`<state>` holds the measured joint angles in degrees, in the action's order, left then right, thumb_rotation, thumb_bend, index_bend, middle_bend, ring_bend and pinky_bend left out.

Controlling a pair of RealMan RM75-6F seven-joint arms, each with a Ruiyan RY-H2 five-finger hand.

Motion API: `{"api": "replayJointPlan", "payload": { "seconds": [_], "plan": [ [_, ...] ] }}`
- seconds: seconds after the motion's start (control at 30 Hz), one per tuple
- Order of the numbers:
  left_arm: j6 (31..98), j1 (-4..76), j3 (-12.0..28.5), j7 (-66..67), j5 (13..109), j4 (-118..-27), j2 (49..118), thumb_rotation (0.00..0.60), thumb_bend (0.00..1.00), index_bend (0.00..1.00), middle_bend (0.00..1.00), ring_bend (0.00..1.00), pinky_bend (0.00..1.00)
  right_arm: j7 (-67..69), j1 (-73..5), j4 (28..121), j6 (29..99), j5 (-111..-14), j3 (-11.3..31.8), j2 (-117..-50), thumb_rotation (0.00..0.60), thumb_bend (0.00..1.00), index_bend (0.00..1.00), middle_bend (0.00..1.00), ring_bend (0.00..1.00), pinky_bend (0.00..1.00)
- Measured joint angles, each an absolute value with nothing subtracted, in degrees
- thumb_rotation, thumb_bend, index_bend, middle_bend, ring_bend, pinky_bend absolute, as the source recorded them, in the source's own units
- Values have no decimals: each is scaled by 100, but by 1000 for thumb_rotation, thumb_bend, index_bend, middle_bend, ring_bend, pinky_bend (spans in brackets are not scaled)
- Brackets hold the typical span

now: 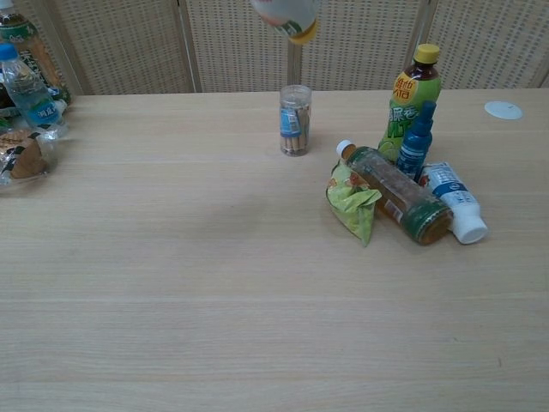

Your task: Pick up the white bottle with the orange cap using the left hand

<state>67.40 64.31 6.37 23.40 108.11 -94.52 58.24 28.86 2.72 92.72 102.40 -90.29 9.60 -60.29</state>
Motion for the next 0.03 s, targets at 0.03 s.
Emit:
{"api": "replayJointPlan", "payload": {
  "seconds": [0.03],
  "plan": [
    [6759, 6395, 692, 2356, 10802, -9522, 5726, 600, 154, 732, 589, 672, 569, 2872, 272, 9280, 10243, -9037, 955, -6030, 600, 0, 0, 0, 0, 0]
  ]
}}
